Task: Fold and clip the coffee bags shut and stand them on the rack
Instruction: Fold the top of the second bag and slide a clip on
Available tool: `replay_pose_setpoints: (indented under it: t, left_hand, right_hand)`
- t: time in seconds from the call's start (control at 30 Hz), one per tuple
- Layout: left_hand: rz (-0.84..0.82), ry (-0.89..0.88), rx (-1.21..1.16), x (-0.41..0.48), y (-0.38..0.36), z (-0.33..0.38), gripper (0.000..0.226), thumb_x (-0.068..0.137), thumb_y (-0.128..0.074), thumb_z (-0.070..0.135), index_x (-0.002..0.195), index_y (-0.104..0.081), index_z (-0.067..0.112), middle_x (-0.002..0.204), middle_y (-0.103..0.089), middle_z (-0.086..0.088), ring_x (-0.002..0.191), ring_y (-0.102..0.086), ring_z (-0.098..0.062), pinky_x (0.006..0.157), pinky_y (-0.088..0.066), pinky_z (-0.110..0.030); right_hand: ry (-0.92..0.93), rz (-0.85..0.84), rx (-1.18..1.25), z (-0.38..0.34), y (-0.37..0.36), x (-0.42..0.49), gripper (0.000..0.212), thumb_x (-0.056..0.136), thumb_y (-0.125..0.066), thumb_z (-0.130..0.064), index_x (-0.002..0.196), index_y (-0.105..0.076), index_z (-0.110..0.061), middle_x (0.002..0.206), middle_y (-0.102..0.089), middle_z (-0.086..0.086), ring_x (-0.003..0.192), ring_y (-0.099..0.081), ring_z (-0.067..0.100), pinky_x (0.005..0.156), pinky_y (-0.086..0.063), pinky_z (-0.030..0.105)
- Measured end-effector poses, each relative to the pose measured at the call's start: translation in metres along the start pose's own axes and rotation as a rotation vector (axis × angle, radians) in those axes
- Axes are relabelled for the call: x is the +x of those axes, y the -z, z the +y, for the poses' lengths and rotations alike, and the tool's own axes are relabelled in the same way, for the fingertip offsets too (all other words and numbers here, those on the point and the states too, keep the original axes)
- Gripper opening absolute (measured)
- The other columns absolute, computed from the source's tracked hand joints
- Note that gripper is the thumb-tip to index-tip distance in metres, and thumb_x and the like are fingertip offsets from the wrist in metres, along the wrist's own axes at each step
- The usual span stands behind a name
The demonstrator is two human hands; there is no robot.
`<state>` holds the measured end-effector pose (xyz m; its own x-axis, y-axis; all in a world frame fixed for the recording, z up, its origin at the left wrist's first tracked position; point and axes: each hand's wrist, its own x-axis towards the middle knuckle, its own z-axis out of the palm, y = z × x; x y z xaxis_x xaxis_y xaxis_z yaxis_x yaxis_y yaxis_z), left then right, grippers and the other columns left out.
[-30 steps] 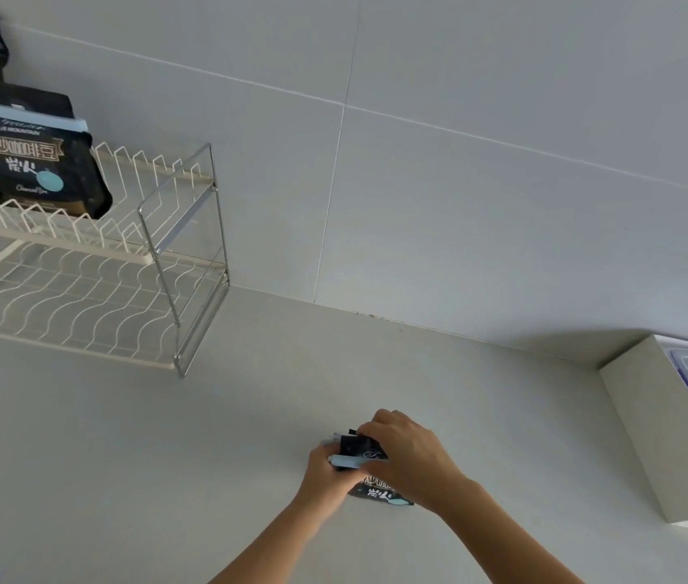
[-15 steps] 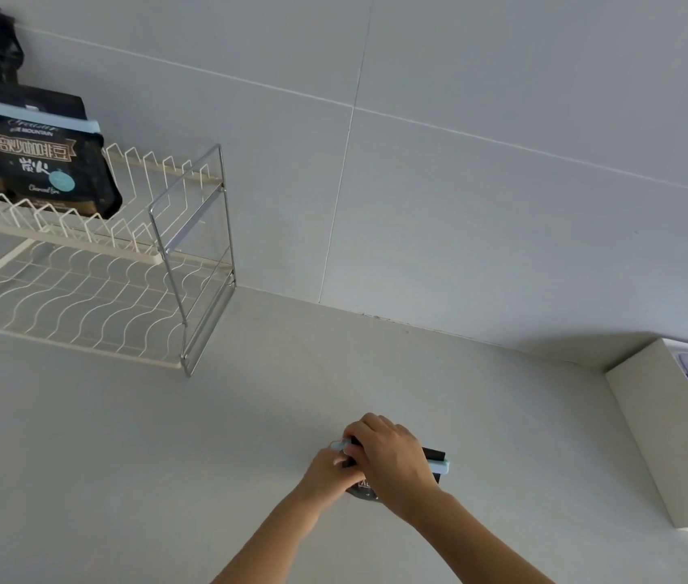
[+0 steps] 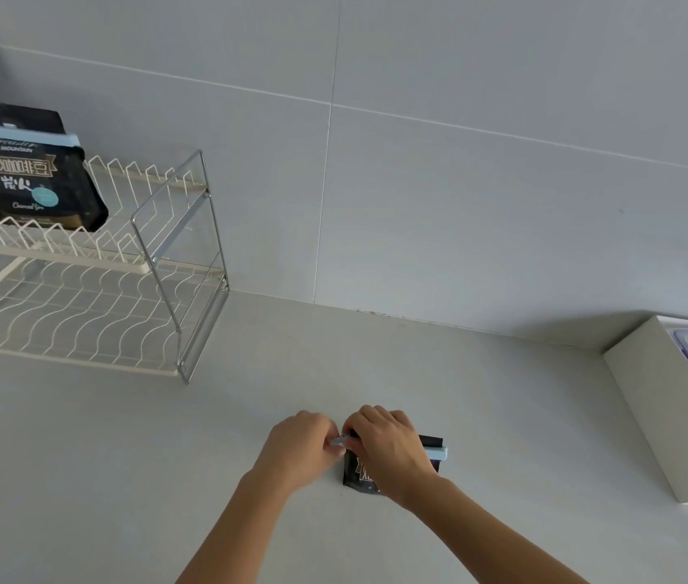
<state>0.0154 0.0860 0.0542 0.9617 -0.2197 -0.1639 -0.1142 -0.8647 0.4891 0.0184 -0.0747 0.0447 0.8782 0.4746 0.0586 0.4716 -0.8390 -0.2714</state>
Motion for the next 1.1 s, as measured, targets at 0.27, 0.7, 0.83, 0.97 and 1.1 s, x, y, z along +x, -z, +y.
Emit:
replay_pose_setpoints:
  t: [0.27,0.7,0.83,0.97,1.1]
  left_hand:
    - [-0.037,-0.081,0.145,0.0,0.009,0.005,0.022,0.089,-0.047,0.026,0.081,-0.067,0.02,0.075,-0.063,-0.005,0.066,-0.054,-0.024,0.058,-0.035,-0.028]
    - [-0.189,0.177,-0.429,-0.001,-0.006,0.001,0.048,0.089,-0.041,0.052,0.068,-0.066,0.017,0.075,-0.073,0.002,0.076,-0.069,-0.016,0.08,-0.052,-0.036]
    - [-0.252,0.152,-0.608,-0.001,-0.014,0.001,0.051,0.09,-0.042,0.052,0.069,-0.067,0.012,0.069,-0.069,0.004,0.068,-0.066,-0.009,0.077,-0.049,-0.03]
    - [-0.272,0.155,-0.828,-0.007,-0.021,-0.001,0.039,0.09,-0.048,0.046,0.074,-0.067,0.015,0.07,-0.066,0.009,0.07,-0.063,-0.005,0.07,-0.044,-0.021]
    - [-0.25,0.151,-0.914,-0.009,-0.02,-0.001,0.029,0.088,-0.054,0.041,0.066,-0.061,0.023,0.067,-0.065,0.01,0.07,-0.062,-0.004,0.067,-0.044,-0.019]
  right_hand:
    - [-0.003,-0.014,0.004,0.0,0.004,0.001,0.02,0.096,-0.044,-0.034,0.102,-0.057,-0.02,0.101,-0.061,-0.002,0.096,-0.054,0.02,0.09,-0.037,0.031]
    - [-0.101,0.02,0.271,0.001,0.025,-0.009,0.018,0.08,-0.064,-0.039,0.09,-0.063,-0.024,0.092,-0.061,-0.006,0.083,-0.055,0.01,0.068,-0.036,0.022]
    - [-0.19,-0.003,0.43,0.004,0.03,-0.01,0.014,0.074,-0.073,-0.033,0.077,-0.065,-0.022,0.086,-0.057,-0.006,0.073,-0.054,0.009,0.063,-0.045,0.025]
    - [-0.202,-0.019,0.447,0.004,0.028,-0.011,0.017,0.073,-0.074,-0.03,0.071,-0.06,-0.021,0.079,-0.052,-0.011,0.062,-0.049,0.003,0.055,-0.037,0.017]
    - [-0.186,0.015,0.442,0.0,0.029,-0.015,0.018,0.077,-0.072,-0.025,0.07,-0.057,-0.016,0.075,-0.047,-0.013,0.064,-0.049,0.009,0.058,-0.039,0.025]
